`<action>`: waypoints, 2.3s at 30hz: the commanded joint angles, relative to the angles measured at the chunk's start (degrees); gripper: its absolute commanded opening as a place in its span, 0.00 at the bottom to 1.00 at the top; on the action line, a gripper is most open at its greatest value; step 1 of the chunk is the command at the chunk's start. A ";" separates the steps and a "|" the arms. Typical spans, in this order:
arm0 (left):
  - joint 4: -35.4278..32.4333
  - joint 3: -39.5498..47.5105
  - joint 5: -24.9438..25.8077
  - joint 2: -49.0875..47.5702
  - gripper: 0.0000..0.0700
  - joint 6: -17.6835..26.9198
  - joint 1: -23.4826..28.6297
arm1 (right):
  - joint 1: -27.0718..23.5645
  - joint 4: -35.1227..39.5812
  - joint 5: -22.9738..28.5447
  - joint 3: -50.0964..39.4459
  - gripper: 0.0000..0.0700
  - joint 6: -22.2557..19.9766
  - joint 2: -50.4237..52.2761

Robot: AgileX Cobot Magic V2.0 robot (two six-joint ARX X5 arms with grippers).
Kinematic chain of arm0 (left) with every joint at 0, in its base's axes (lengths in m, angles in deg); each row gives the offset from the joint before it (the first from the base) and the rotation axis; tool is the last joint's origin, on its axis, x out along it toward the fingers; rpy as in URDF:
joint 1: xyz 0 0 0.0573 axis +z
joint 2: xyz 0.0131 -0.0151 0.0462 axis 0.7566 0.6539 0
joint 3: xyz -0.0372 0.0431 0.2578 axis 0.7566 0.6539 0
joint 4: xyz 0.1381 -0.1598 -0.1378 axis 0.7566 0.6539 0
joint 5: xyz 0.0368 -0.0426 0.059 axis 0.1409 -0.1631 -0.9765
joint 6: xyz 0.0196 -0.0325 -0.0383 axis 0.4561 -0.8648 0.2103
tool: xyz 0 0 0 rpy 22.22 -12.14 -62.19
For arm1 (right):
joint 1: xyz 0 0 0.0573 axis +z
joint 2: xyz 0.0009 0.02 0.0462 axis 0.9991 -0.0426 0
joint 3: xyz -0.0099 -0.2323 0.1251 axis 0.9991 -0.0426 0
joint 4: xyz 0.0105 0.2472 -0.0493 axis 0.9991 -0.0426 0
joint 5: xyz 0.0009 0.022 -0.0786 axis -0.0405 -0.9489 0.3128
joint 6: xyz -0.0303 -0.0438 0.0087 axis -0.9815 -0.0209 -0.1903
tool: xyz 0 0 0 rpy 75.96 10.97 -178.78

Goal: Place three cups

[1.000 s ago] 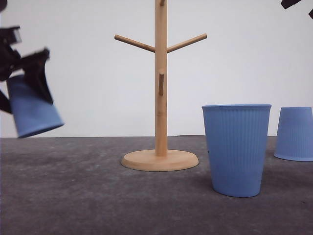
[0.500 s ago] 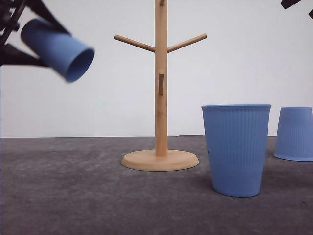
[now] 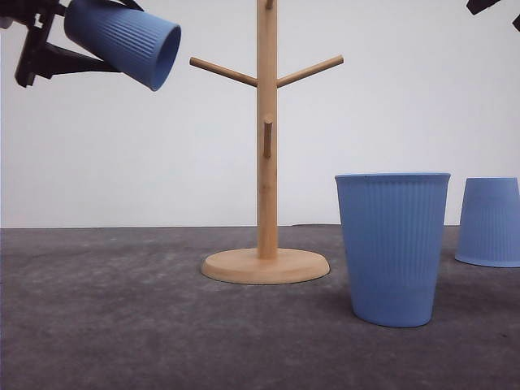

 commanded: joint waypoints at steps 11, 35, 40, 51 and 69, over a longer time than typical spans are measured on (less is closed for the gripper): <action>-8.58 -0.55 -4.24 7.56 0.61 -3.26 -7.37 | 0.26 0.55 -0.13 0.85 0.66 0.83 -0.20; -10.43 -0.55 -9.66 13.00 0.87 -2.14 -13.75 | 0.26 0.52 -0.13 0.85 0.66 1.22 -0.20; -10.14 -0.55 -7.62 12.98 0.87 -2.60 -13.75 | 0.26 0.52 -0.13 0.85 0.66 1.22 -0.20; -4.37 -0.55 -4.92 10.33 0.87 -0.12 -13.53 | 0.26 -0.28 -0.13 0.85 0.66 1.25 -0.20; 42.03 -0.50 -10.46 -14.04 0.84 31.47 -12.21 | -2.17 -11.00 4.83 3.01 0.66 15.32 -2.51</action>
